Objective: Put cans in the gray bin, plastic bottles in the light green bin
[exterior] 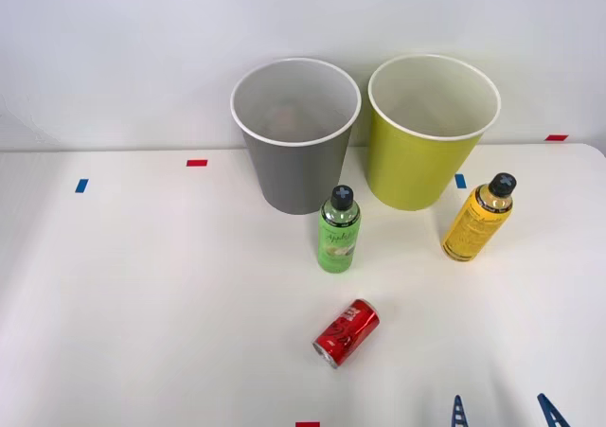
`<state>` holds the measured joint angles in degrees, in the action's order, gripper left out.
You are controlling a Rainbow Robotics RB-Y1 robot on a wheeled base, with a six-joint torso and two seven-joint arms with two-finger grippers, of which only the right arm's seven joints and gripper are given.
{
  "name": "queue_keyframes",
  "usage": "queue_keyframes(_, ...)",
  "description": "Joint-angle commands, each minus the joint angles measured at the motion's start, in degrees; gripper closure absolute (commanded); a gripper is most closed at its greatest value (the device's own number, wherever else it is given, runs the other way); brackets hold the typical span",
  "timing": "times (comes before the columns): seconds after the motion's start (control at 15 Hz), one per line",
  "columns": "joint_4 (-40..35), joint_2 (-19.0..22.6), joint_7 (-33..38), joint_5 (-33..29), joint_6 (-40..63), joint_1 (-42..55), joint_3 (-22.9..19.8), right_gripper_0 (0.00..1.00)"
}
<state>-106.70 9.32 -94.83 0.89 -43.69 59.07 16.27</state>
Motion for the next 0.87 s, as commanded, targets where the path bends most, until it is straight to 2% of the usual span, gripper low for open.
queue_keyframes(0.07,0.0,0.0,0.0,-0.01,0.01,0.0,-0.01,0.1)
queue_keyframes(0.87,0.0,0.0,0.0,-0.01,0.01,0.0,-0.01,0.1)
